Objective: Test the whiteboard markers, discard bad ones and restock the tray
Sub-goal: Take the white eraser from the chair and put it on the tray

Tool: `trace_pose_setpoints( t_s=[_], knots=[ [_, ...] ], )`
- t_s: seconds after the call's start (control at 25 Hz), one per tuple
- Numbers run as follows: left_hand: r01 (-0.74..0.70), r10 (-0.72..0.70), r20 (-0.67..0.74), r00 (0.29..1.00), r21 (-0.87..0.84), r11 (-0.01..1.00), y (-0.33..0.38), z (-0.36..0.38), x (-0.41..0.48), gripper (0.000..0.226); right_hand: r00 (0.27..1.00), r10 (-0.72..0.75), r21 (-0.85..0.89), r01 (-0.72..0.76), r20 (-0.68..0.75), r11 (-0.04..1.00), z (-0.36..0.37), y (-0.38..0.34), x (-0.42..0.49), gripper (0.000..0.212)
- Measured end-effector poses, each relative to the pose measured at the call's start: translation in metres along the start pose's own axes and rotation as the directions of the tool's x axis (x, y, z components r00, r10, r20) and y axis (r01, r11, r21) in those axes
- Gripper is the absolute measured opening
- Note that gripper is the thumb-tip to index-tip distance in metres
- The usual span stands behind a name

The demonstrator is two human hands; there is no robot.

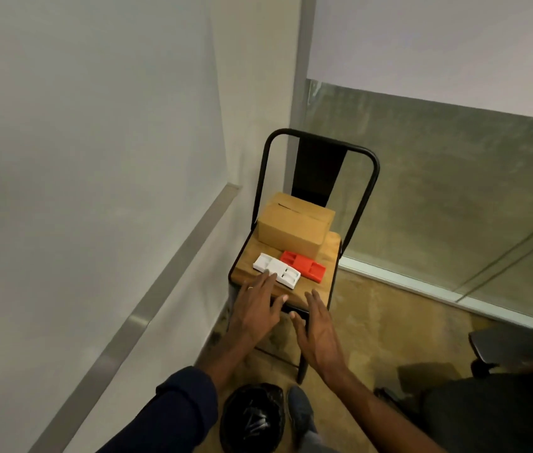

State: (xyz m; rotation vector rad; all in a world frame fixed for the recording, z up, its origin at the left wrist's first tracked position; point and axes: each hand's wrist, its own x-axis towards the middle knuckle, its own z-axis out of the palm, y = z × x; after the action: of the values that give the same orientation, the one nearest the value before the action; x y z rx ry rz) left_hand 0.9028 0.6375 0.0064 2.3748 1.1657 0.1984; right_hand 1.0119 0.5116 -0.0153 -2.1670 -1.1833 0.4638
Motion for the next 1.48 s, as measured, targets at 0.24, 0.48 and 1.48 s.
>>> trace_pose_setpoints(
  t_s=[0.24,0.48,1.48],
  knots=[
    [0.219,-0.222,0.095,0.97,0.039,0.975,-0.016,0.028,0.092,0.063,0.984,0.017,0.1,-0.035,0.175,0.994,0.021,0.031,0.094,0.061],
    [0.439,-0.435,0.133,0.891,-0.006,0.898,-0.048,0.053,0.155,0.069,0.935,0.091,0.223,-0.174,0.342,0.959,0.057,0.063,0.132,0.065],
    [0.524,-0.818,-0.095,0.568,-0.724,0.448,-0.057,0.031,-0.134,0.036,0.835,-0.145,0.232,0.021,0.531,0.972,0.071,-0.043,-0.033,0.064]
  ],
)
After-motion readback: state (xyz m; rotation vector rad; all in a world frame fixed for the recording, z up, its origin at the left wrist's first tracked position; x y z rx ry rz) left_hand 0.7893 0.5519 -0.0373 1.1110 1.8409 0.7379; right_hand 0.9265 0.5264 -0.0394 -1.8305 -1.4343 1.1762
